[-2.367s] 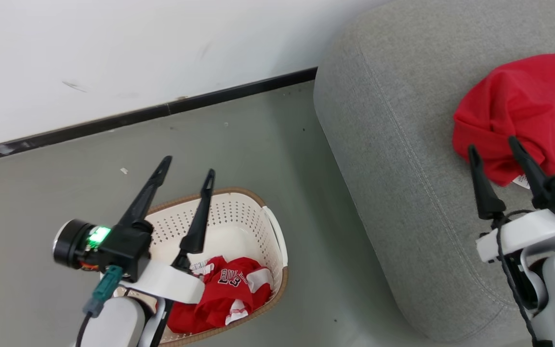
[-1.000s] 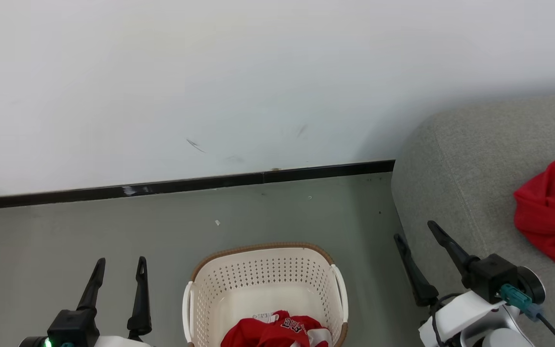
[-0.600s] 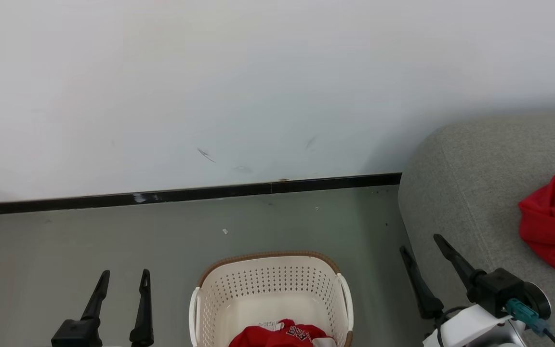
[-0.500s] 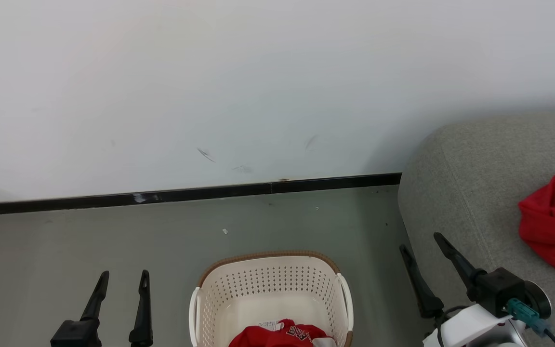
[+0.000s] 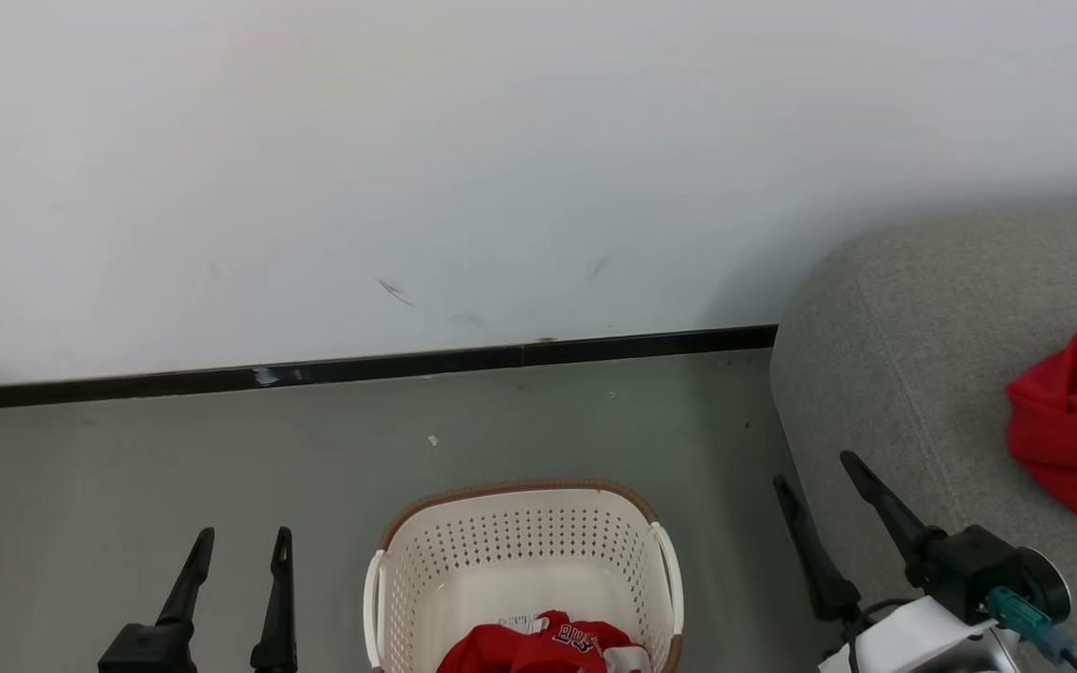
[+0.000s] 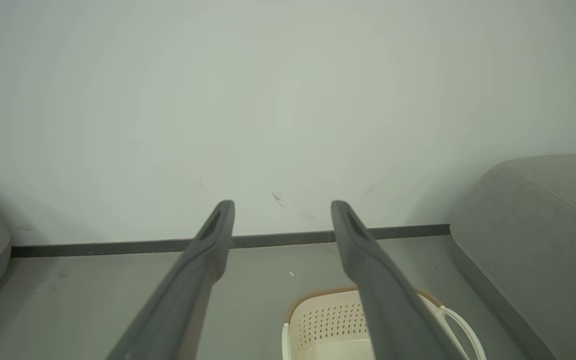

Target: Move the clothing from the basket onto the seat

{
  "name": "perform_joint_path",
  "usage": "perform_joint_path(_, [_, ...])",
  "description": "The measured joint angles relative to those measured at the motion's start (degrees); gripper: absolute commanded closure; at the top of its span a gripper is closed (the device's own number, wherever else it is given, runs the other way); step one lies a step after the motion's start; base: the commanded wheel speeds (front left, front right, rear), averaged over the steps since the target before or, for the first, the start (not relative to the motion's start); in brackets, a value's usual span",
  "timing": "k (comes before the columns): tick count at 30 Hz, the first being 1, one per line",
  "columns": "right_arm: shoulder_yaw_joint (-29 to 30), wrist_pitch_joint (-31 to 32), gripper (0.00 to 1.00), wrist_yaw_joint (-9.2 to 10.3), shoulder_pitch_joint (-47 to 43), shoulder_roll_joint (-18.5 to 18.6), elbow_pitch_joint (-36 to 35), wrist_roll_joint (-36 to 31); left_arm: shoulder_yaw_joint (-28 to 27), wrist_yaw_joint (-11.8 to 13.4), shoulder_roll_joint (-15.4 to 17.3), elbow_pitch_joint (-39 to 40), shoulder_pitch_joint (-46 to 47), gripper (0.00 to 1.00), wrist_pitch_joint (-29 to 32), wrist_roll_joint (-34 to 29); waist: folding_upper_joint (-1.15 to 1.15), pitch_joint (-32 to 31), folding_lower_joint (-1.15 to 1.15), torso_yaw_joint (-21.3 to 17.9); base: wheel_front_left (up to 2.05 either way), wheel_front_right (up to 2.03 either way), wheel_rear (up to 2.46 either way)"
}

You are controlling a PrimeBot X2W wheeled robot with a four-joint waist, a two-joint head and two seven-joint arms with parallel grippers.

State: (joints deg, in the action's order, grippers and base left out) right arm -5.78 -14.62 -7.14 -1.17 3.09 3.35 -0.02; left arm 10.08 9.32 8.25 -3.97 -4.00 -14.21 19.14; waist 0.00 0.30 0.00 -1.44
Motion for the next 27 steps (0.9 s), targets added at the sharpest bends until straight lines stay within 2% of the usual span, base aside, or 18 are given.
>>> perform_joint_path(12, [1.6,0.0,0.00,0.00,-1.0,-0.3,-2.9,-0.1,2.8,-2.0,1.5,-1.7,0.6,0.00,1.1,-1.0,0.00,1.9,0.00,-0.5,0.00,0.00,0.00])
perform_joint_path(27, [6.3,0.0,0.00,0.00,-1.1,-0.6,-7.5,-0.7,8.1,-5.5,2.1,-6.4,9.9,0.00,4.7,-3.7,0.00,6.2,0.00,-2.0,0.00,0.00,0.00])
